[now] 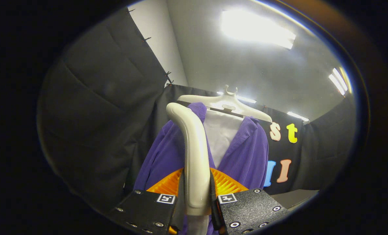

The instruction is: Iron the clothes twice with a garment steamer, once on the left side and once on the right side.

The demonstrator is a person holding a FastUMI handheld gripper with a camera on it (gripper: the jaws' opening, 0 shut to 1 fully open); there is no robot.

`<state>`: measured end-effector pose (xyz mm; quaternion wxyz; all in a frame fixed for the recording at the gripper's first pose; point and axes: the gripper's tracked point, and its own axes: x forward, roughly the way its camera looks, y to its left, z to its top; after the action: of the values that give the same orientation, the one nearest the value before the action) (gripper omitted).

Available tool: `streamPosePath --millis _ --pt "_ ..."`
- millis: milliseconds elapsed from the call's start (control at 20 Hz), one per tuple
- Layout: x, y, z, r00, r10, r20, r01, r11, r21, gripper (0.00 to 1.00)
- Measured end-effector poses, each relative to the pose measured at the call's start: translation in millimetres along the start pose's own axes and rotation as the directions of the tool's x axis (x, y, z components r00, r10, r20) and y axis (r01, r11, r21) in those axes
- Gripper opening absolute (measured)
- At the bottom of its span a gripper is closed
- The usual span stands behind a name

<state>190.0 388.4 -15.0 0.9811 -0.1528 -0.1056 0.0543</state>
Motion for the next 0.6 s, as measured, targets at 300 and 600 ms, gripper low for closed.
streamPosePath --millis 300,600 --pt "-19 6 -51 0.995 0.035 -0.091 -0.037 0.999 -0.015 0.33" --pt "-42 10 -93 0.988 0.075 -0.134 -0.086 0.993 -0.076 0.33"
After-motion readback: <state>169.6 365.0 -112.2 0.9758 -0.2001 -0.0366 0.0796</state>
